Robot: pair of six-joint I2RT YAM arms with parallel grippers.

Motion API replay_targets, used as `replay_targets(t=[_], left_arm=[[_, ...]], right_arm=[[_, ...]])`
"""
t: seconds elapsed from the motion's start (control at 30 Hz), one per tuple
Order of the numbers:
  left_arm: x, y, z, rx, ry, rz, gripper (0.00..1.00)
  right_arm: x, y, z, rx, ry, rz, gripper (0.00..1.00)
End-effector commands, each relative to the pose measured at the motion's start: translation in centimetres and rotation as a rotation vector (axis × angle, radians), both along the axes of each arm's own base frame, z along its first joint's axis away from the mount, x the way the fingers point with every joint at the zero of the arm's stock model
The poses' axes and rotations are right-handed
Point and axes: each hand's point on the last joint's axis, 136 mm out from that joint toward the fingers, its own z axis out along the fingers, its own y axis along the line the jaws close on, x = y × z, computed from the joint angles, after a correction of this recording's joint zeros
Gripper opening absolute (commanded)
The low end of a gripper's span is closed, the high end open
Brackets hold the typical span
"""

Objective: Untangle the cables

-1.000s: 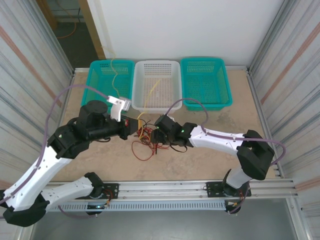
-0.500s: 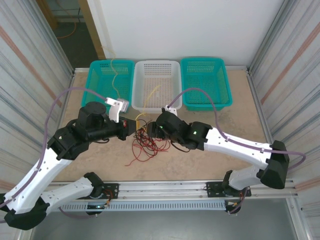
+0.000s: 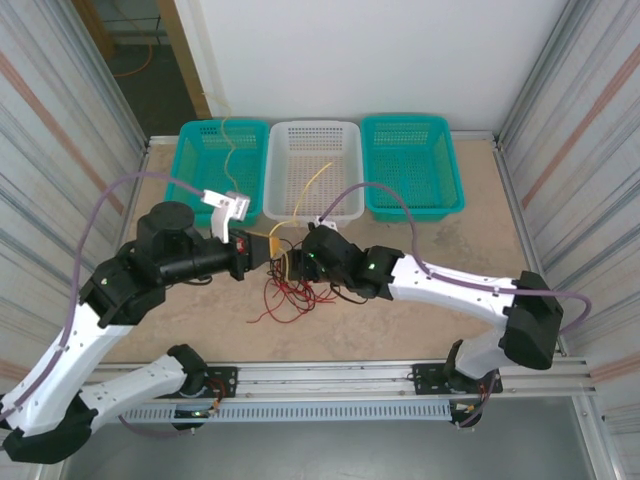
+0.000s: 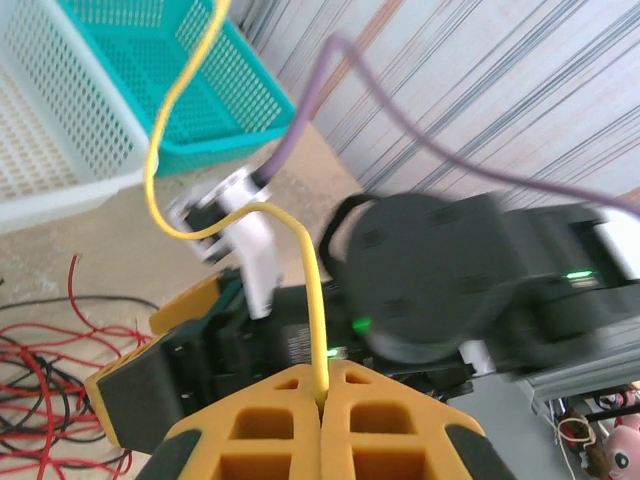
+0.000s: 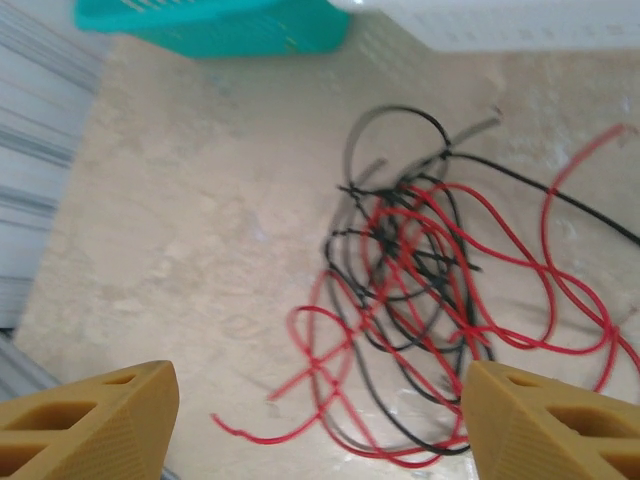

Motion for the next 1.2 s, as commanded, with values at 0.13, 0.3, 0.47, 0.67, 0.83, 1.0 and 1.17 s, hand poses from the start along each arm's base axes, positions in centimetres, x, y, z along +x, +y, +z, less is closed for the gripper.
replay_targets(t=[0.13,0.3,0.47,0.67,0.83,1.0,1.17], left_arm=[[0.2,2.2,1.8,0.024,-0.110,0.076,0.00],[-0.4,1.3,1.2,-0.069,-0.156,0.023,0.00],[-0.5,1.5,1.0,-0.081,-0.182,0.025,0.00],[-0.9,1.2,0.4,-0.105,-0.191,0.001,0.00],[-1.1,0.9,0.0,-0.114,-0.187,-0.022,0.00],[-1.3,0.2,-0.4,-0.113,-0.174,-0.063,0.00],[-1.3,0.2,-1.1,-0.091,-0.163,-0.063,0.00]], right_arm=[[-0.4,-5.0,-1.6,-0.054,0.031,-0.113,0.72],[-0.7,-6.4,7.0,0.070,-0.115,-0.114,0.76],[-0.5,-6.1,15.1,0.238,-0.274,-0.083,0.80],[-0.1,-2.9,20.7,0.383,-0.373,0.025,0.84],[1.4,-0.7,20.8,0.391,-0.354,0.048,0.82],[3.6,0.0,20.5,0.376,-0.341,0.042,0.72],[5.8,-1.0,20.9,0.381,-0.336,0.013,0.19]])
